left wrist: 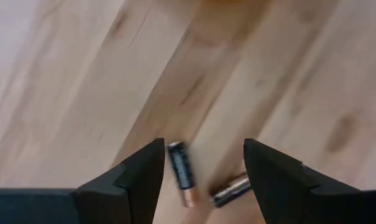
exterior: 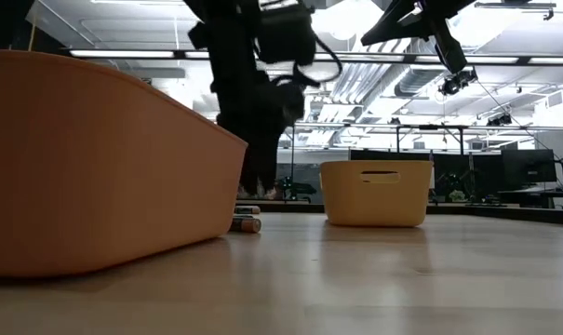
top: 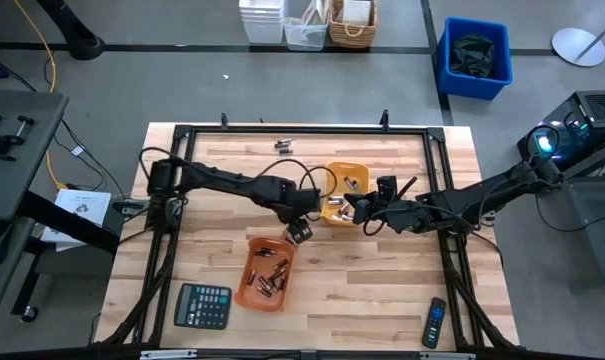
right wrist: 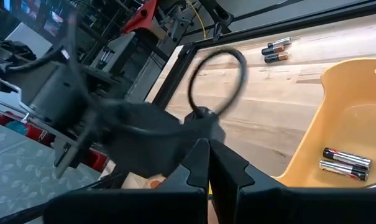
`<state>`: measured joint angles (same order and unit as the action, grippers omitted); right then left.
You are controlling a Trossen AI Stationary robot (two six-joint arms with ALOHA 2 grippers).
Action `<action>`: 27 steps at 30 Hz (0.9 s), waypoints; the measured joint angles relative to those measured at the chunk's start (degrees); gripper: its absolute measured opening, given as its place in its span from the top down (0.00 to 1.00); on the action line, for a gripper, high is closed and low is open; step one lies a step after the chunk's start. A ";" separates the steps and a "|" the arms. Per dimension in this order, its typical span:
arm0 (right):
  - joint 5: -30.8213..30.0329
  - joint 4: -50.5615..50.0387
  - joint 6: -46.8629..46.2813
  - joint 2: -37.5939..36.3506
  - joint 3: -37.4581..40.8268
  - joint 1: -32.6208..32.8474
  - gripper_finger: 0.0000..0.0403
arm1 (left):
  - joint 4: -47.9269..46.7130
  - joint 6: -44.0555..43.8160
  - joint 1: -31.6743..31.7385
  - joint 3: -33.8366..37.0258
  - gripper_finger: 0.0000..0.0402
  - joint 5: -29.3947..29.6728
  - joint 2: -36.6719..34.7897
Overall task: Sort batteries
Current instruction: Put the black battery into the orange bin
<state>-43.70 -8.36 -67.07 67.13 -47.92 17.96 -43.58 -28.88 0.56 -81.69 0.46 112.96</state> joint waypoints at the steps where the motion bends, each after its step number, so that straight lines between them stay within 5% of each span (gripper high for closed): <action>1: 0.00 0.00 0.00 0.00 0.00 0.06 1.00 | -0.88 0.02 -0.02 -0.38 0.48 0.68 0.78; 13: 0.00 0.00 0.11 0.00 0.00 0.08 1.00 | -4.13 1.68 -0.09 -1.05 0.51 1.98 7.63; 20: 0.52 -0.10 0.68 0.00 0.00 0.08 1.00 | -5.03 5.11 1.52 -0.92 0.92 1.27 7.50; 27: 0.68 -0.26 1.51 0.00 0.00 0.08 1.00 | -4.04 7.41 4.87 -0.42 0.93 -0.79 1.88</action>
<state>-43.03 -8.62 -65.56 67.13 -47.92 18.04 -47.62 -21.47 5.43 -82.11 -0.33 114.83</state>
